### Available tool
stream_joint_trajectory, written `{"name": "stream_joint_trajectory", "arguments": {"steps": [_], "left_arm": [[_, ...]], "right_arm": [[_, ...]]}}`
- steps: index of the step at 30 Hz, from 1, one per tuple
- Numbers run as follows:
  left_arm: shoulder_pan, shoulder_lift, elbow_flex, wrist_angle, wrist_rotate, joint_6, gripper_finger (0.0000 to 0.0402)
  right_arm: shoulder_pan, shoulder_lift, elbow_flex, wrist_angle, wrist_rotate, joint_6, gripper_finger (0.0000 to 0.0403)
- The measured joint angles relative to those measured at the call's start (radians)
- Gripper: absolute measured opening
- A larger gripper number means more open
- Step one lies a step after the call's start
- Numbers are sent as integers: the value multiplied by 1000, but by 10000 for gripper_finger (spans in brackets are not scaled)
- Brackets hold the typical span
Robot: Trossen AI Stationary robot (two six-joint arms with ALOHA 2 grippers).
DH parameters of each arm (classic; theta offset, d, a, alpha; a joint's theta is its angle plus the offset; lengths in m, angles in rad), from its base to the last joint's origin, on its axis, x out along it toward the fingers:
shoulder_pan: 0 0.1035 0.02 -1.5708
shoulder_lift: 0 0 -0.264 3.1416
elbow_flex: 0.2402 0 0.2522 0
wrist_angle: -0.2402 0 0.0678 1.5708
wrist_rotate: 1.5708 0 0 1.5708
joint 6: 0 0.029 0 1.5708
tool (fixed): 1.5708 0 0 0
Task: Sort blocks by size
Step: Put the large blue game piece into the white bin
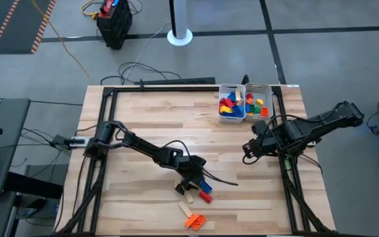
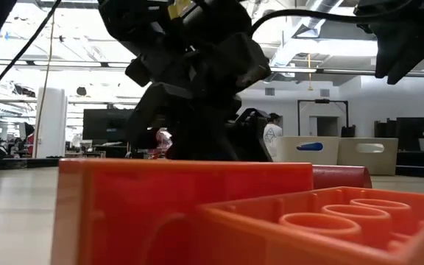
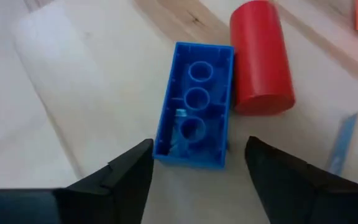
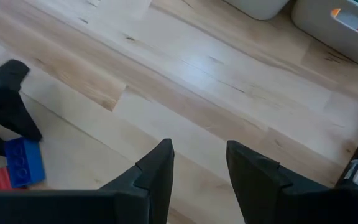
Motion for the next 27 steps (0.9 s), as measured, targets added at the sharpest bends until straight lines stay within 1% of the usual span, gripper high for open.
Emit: {"name": "stream_joint_trajectory", "arguments": {"steps": [6, 12, 15, 21, 24, 27], "left_arm": [[-2, 13, 1, 34, -11, -67, 205], [1, 15, 0, 57, -23, -80, 163], [18, 10, 0, 58, -44, -133, 143], [120, -50, 0, 53, -63, -262, 141], [189, -92, 0, 47, -63, -337, 141], [255, -144, 0, 51, -63, -403, 141]], "right_arm": [[0, 0, 0, 8, 0, -1, 175], [0, 0, 0, 4, 0, -4, 175], [0, 0, 0, 3, 0, -12, 175], [0, -30, 0, -40, -2, -60, 175], [0, -66, 0, -35, -2, -129, 175], [-9, -86, 0, -12, 18, -128, 175]]}}
